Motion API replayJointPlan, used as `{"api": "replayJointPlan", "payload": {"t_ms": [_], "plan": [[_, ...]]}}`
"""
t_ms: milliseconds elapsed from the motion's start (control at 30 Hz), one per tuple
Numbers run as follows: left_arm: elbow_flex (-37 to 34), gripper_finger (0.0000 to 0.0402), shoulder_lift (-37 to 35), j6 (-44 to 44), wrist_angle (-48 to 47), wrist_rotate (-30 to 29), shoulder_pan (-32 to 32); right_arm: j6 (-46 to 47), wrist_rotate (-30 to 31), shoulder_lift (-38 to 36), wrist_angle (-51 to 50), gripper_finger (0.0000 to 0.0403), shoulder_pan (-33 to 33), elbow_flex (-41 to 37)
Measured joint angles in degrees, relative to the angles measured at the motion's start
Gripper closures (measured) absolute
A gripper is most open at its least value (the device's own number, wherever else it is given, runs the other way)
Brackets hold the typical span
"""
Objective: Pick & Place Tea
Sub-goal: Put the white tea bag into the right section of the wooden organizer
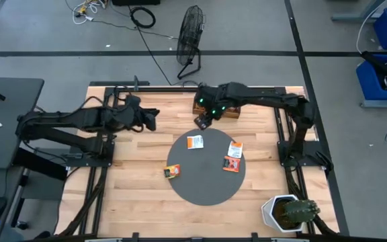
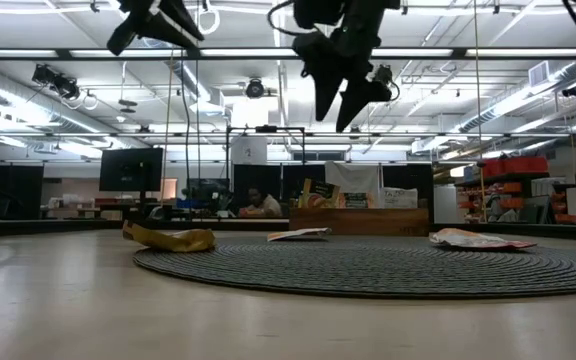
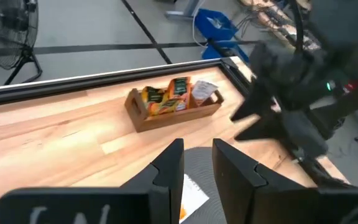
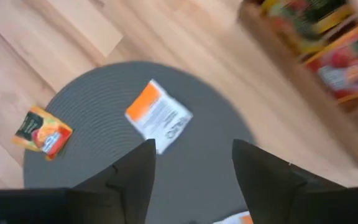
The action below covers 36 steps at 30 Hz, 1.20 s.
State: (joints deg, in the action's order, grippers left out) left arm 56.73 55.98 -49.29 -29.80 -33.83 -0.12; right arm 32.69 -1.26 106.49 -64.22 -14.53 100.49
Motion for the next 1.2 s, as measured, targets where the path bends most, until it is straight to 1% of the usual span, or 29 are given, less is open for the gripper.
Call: {"api": "replayJointPlan", "payload": {"t_ms": [133,233,333,433,567,767,833,933,1000,1200], "plan": [[0.0,0.0314,-2.4,1.9,-2.6,2.7,1.4,3.1,-1.1,3.0,2.2,0.0177,1.7,0.0],[0.0,0.0314,-4.2,2.8,-2.4,6.8,2.2,5.4,-1.8,5.3,2.3,0.0166,2.6,0.0],[0.0,0.0314,-5.5,6.0,-2.7,10.3,2.3,8.4,-1.6,7.7,0.8,0.0157,3.2,0.0],[0.0,0.0314,-6.1,7.0,-3.1,10.8,2.3,11.9,-1.4,10.3,0.9,0.0154,3.6,0.0],[0.0,0.0314,-6.2,8.1,-3.3,10.7,2.3,15.5,-2.5,13.1,2.2,0.0159,4.1,0.0],[0.0,0.0314,-6.2,8.8,-4.2,10.7,2.3,20.3,-4.7,14.2,3.5,0.0167,5.2,-1.3],[0.0,0.0314,-6.3,9.8,-4.5,10.7,2.3,22.5,-5.2,14.2,6.2,0.0167,5.4,-3.0],[0.0,0.0314,-6.3,11.0,-4.9,10.7,2.3,25.7,-7.7,14.2,9.5,0.0168,5.7,-6.6],[0.0,0.0314,-6.3,11.0,-4.9,10.7,2.3,27.4,-8.7,14.2,13.8,0.0168,5.8,-8.9],[0.0,0.0314,-6.3,11.0,-5.0,11.0,2.3,30.9,-8.7,14.2,18.8,0.0168,5.8,-12.0]]}}
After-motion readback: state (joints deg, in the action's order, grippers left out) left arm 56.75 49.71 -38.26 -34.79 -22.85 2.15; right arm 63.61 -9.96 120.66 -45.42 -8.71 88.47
